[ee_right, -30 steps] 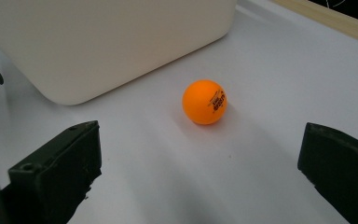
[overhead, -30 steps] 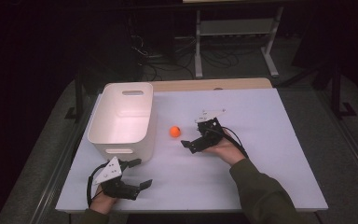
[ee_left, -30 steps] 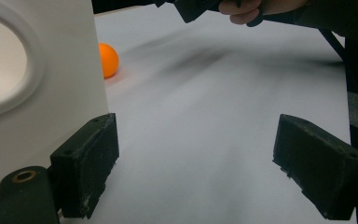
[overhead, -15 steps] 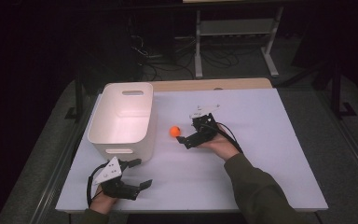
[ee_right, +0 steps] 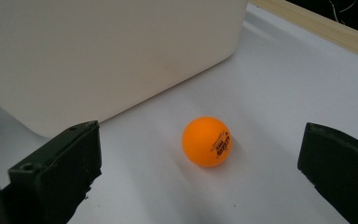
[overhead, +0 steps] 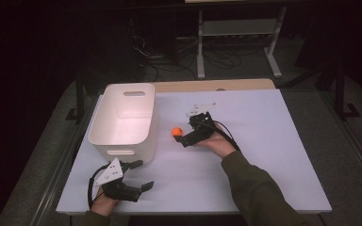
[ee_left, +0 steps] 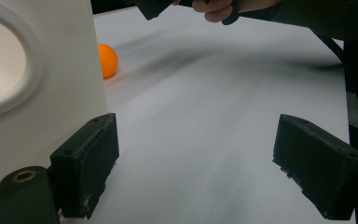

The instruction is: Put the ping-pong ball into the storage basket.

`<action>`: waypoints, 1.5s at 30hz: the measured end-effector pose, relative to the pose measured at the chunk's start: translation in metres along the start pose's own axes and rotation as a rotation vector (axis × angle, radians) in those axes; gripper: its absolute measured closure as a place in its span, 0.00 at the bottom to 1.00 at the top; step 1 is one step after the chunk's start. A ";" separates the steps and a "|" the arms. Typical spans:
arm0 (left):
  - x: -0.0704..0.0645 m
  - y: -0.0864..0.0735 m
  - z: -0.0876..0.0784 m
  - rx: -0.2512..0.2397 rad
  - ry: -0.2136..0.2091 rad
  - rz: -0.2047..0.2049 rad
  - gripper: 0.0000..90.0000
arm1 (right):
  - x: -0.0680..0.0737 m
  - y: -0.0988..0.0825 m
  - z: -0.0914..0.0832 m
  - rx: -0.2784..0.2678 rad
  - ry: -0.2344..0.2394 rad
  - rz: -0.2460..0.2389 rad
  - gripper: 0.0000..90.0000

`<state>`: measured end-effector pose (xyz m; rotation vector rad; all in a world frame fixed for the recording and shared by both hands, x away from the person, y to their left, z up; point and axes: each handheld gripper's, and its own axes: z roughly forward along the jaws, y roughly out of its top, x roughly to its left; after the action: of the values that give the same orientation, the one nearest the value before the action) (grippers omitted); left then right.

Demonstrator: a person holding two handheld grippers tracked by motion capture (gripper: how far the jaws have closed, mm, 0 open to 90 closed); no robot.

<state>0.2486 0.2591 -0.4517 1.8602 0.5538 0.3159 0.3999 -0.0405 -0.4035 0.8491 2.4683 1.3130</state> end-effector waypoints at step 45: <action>0.000 0.000 0.000 0.002 -0.004 0.002 0.16 | -0.002 -0.002 0.049 0.034 -0.021 0.010 0.00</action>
<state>0.2486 0.2593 -0.4516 1.8627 0.5500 0.3130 0.4226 -0.0093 -0.4338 0.8798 2.4803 1.2628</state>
